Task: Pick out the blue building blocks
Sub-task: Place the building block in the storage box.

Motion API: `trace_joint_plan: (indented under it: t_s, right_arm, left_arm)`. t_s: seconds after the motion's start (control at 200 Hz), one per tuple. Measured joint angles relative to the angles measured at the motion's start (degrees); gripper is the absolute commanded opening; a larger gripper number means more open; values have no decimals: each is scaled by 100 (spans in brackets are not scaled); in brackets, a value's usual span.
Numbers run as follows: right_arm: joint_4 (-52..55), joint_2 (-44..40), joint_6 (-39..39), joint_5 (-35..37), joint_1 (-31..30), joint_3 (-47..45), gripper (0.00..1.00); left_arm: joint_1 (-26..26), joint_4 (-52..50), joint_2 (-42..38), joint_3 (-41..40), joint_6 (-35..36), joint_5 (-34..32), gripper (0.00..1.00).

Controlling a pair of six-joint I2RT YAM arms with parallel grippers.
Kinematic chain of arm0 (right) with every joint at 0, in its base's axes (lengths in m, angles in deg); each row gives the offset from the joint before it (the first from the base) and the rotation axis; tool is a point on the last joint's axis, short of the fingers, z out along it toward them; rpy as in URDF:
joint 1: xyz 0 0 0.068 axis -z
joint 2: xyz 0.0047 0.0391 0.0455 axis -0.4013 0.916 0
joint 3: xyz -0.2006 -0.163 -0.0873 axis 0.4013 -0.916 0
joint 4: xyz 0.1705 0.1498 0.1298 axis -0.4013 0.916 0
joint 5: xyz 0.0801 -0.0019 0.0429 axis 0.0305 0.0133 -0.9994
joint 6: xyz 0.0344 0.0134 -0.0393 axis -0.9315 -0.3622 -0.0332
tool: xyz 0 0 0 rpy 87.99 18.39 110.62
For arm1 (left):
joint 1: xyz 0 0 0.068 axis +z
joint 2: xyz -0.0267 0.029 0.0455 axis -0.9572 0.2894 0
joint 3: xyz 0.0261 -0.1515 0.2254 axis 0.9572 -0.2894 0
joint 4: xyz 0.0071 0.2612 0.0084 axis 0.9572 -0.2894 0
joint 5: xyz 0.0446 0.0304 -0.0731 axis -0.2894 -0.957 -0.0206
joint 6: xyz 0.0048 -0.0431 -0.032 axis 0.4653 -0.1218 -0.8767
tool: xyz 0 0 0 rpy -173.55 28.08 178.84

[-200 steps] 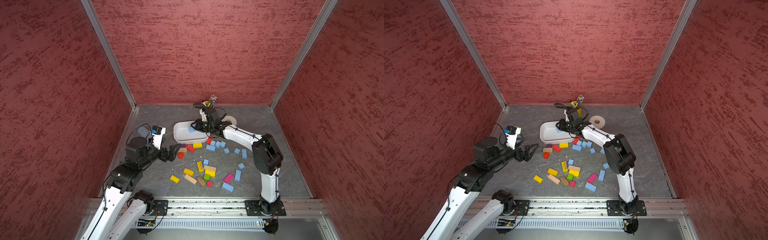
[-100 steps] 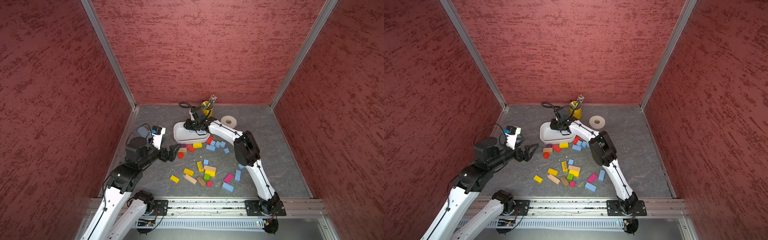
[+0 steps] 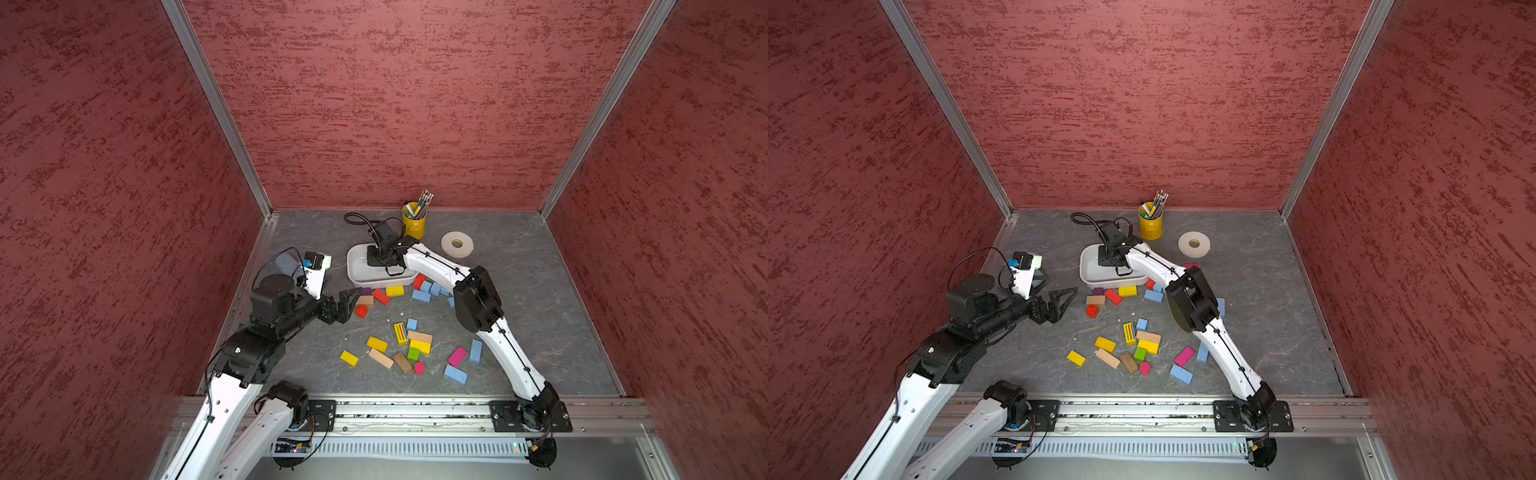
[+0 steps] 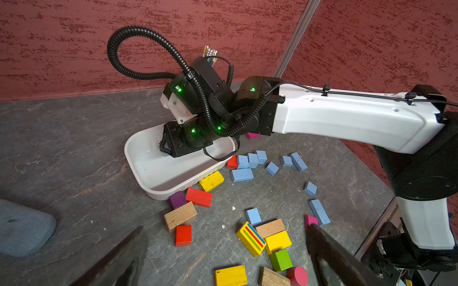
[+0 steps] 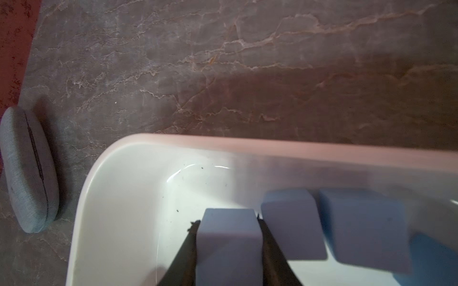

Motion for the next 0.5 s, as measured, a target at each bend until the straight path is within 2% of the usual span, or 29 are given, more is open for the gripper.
trace_joint_plan:
  t_s: [0.296, 0.501]
  right_arm:
    - [-9, 13, 11, 44, -4, 0, 45]
    - [-55, 13, -4, 35, -4, 0, 50]
  left_arm:
    - [0, 0, 0, -2, 0, -2, 100]
    - [0, 0, -2, -4, 0, -2, 100]
